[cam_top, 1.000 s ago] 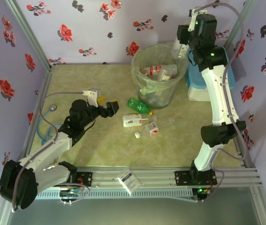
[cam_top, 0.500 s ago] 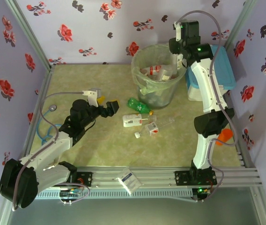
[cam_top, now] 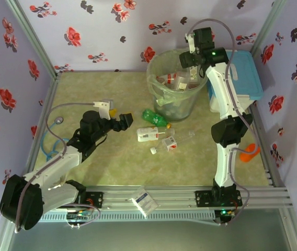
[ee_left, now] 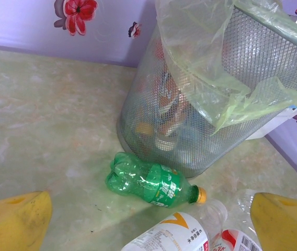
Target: Put the plastic bottles in the bin
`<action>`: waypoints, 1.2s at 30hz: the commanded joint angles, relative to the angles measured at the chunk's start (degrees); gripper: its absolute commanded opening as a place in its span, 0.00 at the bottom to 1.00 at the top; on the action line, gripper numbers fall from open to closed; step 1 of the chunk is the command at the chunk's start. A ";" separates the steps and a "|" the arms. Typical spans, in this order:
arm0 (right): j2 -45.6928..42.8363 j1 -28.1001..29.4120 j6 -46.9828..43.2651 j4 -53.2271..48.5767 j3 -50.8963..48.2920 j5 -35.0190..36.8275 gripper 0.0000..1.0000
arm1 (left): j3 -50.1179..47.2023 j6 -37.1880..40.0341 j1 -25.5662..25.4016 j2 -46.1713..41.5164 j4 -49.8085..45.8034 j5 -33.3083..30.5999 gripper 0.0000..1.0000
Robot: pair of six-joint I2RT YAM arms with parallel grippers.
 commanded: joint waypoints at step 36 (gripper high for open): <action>-22.76 1.45 10.97 1.21 -16.90 -4.33 0.82 | 17.09 15.78 -13.53 11.31 -33.35 -5.15 1.00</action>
